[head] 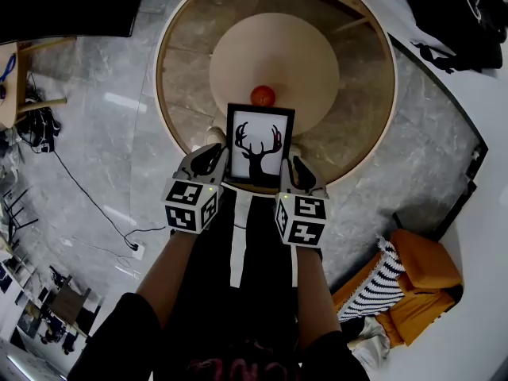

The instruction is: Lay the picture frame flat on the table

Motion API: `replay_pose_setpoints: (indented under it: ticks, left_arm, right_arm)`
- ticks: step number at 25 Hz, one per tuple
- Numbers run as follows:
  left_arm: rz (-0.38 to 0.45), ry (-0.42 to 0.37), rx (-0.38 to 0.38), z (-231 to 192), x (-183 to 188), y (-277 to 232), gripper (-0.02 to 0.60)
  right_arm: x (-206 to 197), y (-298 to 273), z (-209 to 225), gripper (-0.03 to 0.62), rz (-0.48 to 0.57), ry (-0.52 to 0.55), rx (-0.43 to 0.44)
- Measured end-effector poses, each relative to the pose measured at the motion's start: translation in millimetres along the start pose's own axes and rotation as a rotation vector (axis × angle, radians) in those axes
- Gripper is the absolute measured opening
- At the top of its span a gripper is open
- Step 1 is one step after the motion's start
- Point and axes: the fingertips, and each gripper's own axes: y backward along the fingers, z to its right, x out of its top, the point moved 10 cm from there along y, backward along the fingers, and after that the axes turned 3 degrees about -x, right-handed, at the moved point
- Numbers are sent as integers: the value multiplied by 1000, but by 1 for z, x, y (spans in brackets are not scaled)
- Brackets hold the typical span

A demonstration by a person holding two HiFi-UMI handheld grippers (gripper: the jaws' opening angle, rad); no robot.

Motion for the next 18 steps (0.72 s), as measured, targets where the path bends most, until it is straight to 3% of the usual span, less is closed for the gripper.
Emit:
replay_pose_setpoints:
  ticks: [10,18]
  left_arm:
    - [117,-97,-36,39,59,46,15]
    - [231,-179,-32,64,93,95,11]
  right_arm:
    - [66,64,-22,43,163,71,36]
    - [94,118,-42,31,272,101,38]
